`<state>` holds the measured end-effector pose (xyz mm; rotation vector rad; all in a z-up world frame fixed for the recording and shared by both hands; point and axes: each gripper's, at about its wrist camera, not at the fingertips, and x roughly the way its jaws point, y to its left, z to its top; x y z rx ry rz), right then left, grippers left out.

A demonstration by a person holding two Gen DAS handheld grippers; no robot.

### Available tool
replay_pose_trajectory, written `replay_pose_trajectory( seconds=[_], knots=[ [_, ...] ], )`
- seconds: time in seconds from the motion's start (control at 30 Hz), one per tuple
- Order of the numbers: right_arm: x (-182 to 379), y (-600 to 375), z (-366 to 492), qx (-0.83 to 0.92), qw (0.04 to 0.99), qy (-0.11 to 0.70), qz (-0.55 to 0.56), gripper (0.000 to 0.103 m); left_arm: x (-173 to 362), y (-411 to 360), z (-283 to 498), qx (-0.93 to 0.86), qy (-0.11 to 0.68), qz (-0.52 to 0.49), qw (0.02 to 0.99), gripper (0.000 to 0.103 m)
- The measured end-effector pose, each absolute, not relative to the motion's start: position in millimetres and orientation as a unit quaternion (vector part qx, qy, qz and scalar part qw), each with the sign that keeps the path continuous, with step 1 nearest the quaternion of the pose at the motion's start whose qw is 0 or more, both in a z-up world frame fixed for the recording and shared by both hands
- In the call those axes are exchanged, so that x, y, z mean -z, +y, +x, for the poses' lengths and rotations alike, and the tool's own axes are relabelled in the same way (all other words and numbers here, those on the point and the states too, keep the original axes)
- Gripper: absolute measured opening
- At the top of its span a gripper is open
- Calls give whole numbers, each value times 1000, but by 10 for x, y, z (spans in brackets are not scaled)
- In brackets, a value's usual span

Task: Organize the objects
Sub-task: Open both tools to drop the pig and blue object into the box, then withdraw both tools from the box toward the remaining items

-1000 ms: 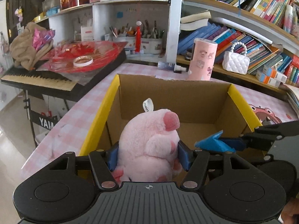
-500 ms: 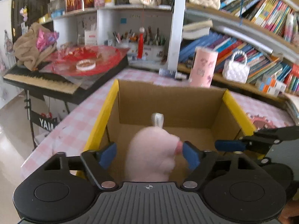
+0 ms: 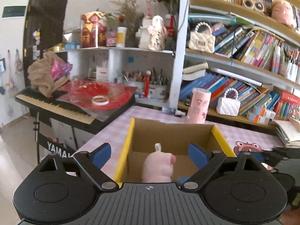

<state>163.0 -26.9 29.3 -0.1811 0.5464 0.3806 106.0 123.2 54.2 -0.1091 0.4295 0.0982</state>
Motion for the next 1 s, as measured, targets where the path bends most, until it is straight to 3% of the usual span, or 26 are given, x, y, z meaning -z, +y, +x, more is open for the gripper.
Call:
replay_pose_trajectory(
  seconds=[0.2, 0.6, 1.0],
  knots=[
    [-259, -353, 1186, -136, 950, 271, -75, 67, -411, 1353, 722, -57, 234, -66, 968, 92],
    [189, -378, 542, -72, 931, 349, -77, 81, -16, 1362, 199, -55, 322, -52, 944, 92],
    [210, -401, 259, -61, 931, 354, -70, 89, 34, 1323, -53, -35, 336, -44, 940, 93]
  ],
)
